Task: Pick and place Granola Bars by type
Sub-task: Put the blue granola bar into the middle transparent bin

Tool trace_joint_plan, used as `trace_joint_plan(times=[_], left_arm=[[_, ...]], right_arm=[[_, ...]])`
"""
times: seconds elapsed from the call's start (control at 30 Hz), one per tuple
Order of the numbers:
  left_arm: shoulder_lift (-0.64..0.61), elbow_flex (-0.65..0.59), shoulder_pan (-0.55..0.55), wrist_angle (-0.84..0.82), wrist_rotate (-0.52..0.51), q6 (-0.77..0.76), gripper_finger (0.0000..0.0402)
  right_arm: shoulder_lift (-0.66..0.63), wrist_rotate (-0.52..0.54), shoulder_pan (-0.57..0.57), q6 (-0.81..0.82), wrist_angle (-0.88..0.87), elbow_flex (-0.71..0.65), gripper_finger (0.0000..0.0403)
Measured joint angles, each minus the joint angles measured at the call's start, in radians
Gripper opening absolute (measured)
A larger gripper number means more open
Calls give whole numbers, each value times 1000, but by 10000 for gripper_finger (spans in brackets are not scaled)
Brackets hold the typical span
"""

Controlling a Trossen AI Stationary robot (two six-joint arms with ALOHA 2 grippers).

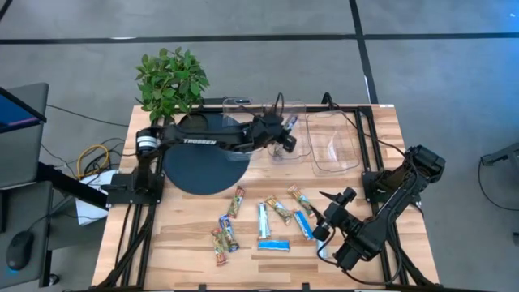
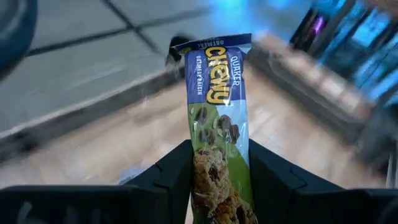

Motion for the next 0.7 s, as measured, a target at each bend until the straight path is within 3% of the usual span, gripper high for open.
trace_joint_plan(times=[0.3,0.7], left_arm=[[75,-1,50,23,26,-105,128],[73,0,54,-12,-22,-77,135]], right_arm=[[0,-30,5,8,3,-22,249],[0,-30,8,9,5,-22,249]])
